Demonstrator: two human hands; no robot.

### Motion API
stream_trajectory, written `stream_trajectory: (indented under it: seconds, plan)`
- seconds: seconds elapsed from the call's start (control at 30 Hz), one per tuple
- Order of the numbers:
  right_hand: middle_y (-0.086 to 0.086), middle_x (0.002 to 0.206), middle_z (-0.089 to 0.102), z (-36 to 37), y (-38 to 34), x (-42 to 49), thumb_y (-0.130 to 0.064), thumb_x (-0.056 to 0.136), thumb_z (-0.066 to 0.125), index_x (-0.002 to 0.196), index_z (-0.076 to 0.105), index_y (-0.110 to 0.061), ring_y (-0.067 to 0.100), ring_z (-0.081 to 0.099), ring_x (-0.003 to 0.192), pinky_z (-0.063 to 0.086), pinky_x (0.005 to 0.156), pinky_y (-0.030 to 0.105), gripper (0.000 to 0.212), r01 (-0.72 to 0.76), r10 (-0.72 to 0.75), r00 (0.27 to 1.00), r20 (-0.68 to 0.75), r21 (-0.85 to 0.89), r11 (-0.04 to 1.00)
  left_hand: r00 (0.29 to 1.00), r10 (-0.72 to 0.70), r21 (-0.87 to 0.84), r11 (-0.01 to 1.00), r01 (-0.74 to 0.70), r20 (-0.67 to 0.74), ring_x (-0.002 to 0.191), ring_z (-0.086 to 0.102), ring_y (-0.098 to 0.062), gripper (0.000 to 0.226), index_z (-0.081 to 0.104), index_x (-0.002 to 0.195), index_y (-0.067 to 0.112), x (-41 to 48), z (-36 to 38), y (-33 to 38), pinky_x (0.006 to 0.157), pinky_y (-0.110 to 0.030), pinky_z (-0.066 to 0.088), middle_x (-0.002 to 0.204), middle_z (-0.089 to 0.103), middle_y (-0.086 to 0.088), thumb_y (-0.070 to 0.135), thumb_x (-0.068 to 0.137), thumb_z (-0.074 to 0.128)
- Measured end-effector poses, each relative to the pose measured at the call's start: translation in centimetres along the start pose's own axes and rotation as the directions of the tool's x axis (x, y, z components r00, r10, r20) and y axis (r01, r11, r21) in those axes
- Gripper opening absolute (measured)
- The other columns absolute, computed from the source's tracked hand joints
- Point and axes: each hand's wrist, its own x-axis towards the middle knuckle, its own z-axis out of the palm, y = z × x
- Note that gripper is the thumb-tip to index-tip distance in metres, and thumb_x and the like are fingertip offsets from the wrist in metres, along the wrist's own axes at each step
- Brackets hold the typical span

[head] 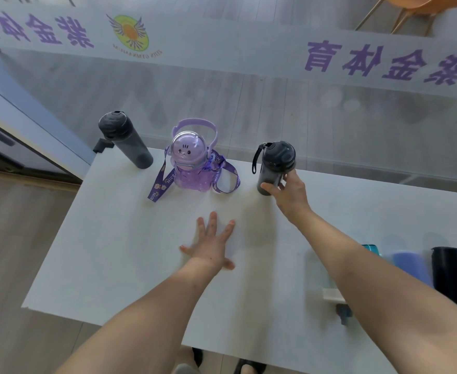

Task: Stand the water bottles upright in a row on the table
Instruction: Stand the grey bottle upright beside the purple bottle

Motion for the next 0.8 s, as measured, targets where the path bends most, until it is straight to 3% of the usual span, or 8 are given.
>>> stream_trajectory:
  seconds: [0.17,0.33,0.5,0.67,0.8]
  plan:
    - [-0.007,0.121,0.064,0.1,0.4,0.7,-0.010,0.083,0.082,0.128,0.054,-0.034,0.002,0.060,0.111,0.052,0.102,0.029,0.058,0.022,-0.022,1.000,0.019,-0.002,1.000,1.000,-0.005,-0.004,1.000,0.005,0.000,0.153,-0.031,-0.028,0.122,-0.010,0.156,0.060,0.0,0.0,0.1,0.100,-0.085,0.028,0.165,-0.037,0.008,0.044,0.082,0.085]
    - [0.000,0.129,0.062,0.1,0.7,1.6,-0.009,0.086,0.081,0.142,0.050,-0.023,0.014,0.059,0.117,0.048,0.100,0.022,0.065,0.036,-0.035,0.998,0.050,-0.015,0.999,1.000,-0.003,-0.020,1.000,0.003,0.010,0.153,-0.032,-0.027,0.121,-0.009,0.157,0.059,-0.2,-0.1,0.2,0.101,-0.085,0.026,0.165,-0.037,0.009,0.041,0.083,0.085]
    - [-0.002,0.126,0.062,0.2,0.9,1.9,-0.010,0.085,0.081,0.141,0.050,-0.023,-0.002,0.059,0.110,0.047,0.086,0.006,0.065,0.025,-0.024,0.999,0.046,-0.019,1.000,1.000,-0.006,-0.018,1.000,0.006,0.006,0.153,-0.032,-0.027,0.121,-0.009,0.157,0.059,-0.3,-0.1,0.2,0.101,-0.085,0.026,0.165,-0.037,0.008,0.040,0.083,0.085]
    - [0.001,0.128,0.062,0.7,0.9,1.7,-0.009,0.086,0.081,0.139,0.051,-0.021,0.013,0.059,0.114,0.046,0.087,0.007,0.062,0.030,-0.030,0.999,0.020,-0.016,0.999,1.000,-0.004,-0.021,1.000,0.004,0.005,0.153,-0.033,-0.027,0.121,-0.009,0.157,0.059,-0.1,0.1,0.1,0.101,-0.086,0.025,0.164,-0.038,0.009,0.039,0.083,0.085]
    - [0.001,0.127,0.062,1.3,0.8,1.5,-0.011,0.087,0.080,0.139,0.051,-0.019,0.011,0.059,0.109,0.045,0.082,0.004,0.061,0.034,-0.034,0.999,-0.007,-0.027,0.999,1.000,-0.006,-0.016,1.000,0.006,0.010,0.152,-0.033,-0.028,0.121,-0.009,0.157,0.059,0.1,0.1,0.1,0.100,-0.086,0.025,0.164,-0.039,0.008,0.040,0.083,0.085]
